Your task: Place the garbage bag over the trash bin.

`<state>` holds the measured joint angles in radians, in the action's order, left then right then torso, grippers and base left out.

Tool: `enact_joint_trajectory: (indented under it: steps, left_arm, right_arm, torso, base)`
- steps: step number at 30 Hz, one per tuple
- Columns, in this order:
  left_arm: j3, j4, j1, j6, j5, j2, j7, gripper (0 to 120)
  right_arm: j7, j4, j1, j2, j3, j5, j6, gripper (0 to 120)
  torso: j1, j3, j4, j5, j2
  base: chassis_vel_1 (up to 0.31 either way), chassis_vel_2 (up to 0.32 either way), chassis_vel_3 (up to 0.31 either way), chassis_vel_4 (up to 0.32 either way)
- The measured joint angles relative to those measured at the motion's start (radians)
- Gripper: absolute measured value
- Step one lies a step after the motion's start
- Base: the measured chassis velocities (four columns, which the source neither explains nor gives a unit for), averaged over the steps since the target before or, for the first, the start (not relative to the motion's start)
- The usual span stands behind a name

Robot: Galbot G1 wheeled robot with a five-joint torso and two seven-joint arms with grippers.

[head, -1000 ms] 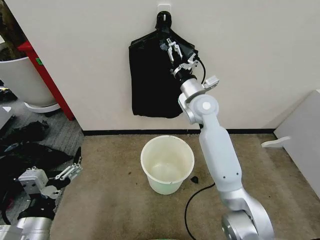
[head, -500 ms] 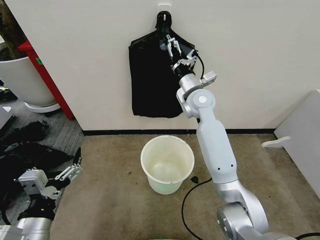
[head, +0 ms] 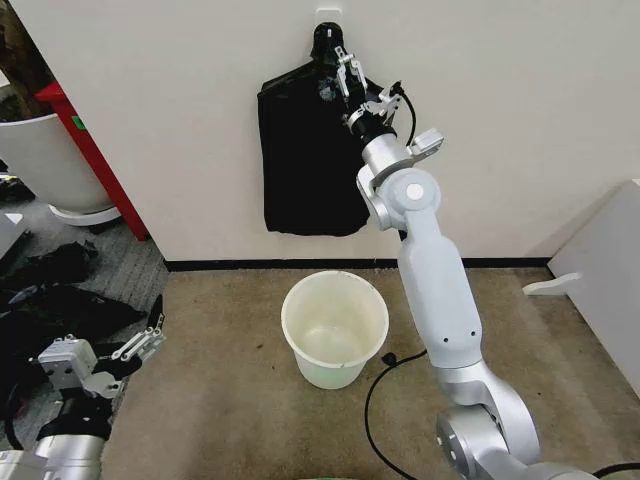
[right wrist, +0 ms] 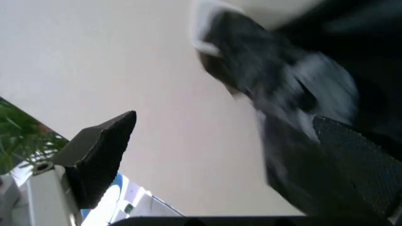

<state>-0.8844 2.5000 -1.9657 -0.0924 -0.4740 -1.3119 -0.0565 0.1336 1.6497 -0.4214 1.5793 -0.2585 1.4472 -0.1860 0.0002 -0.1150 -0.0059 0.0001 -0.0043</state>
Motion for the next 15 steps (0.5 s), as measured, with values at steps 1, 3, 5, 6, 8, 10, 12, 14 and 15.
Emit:
enact_joint_trajectory:
  steps: [1,3,5,6,8,10,12,14,15]
  left_arm:
    - [0.0,0.0,0.0,0.0,0.001,0.0,0.0,100]
    - [0.0,0.0,0.0,0.0,0.001,0.0,0.001,100]
    - [0.001,0.0,0.0,0.0,0.003,0.0,0.002,100]
    - [0.001,0.0,0.0,0.0,0.003,0.0,0.002,100]
    - [0.003,0.0,0.0,0.0,0.004,0.0,0.003,100]
    - [0.004,0.0,-0.002,0.0,0.007,0.001,0.005,100]
    - [0.002,0.0,-0.004,0.0,0.007,0.002,0.006,100]
    - [0.0,0.0,-0.006,0.0,0.007,0.003,0.006,100]
    - [-0.001,0.0,-0.006,0.0,0.007,0.004,0.006,100]
  right_arm:
    - [0.001,0.004,-0.013,-0.003,0.006,-0.001,-0.001,100]
    - [0.001,0.008,-0.033,-0.01,0.02,-0.005,-0.003,100]
    - [0.009,0.012,-0.038,-0.009,0.027,0.0,-0.003,100]
    - [0.009,0.012,-0.038,-0.009,0.027,0.0,-0.003,100]
    - [0.016,0.015,-0.036,-0.003,0.03,0.007,-0.003,100]
    - [0.026,0.0,-0.019,0.015,0.028,0.007,0.001,100]
    - [0.027,-0.022,-0.005,0.024,0.022,0.0,0.009,100]
    - [0.027,-0.037,0.007,0.027,0.015,-0.004,0.015,100]
    - [0.027,-0.047,0.017,0.028,0.01,-0.009,0.018,100]
  torso:
    - [0.0,0.0,-0.0001,0.0,0.0]
    - [0.0,0.0,-0.0001,0.0001,0.0]
    - [0.0,0.0,-0.0002,0.0001,0.0]
    - [0.0,0.0,-0.0002,0.0001,0.0]
    - [0.0,0.0,-0.0002,0.0,0.0]
    - [0.0,0.0,-0.0001,-0.0001,0.0]
    - [0.0,0.0,0.0002,0.0,0.0]
    - [0.0,0.0,0.0001,-0.0001,0.0]
    - [0.0,0.0,0.0,-0.0002,0.0]
  base:
    - [0.0,0.0,0.0,0.0]
    - [0.0,0.0,0.0,0.0]
    - [0.0,0.0,0.0,0.0]
    - [0.0,0.0,0.0,0.0]
    - [0.0,0.0,0.0,0.0]
    - [0.0,0.0,0.0,0.0]
    - [0.0,0.0,0.0,0.0]
    - [0.0,0.0,0.0,0.0]
    - [0.0,0.0,0.0,0.0]
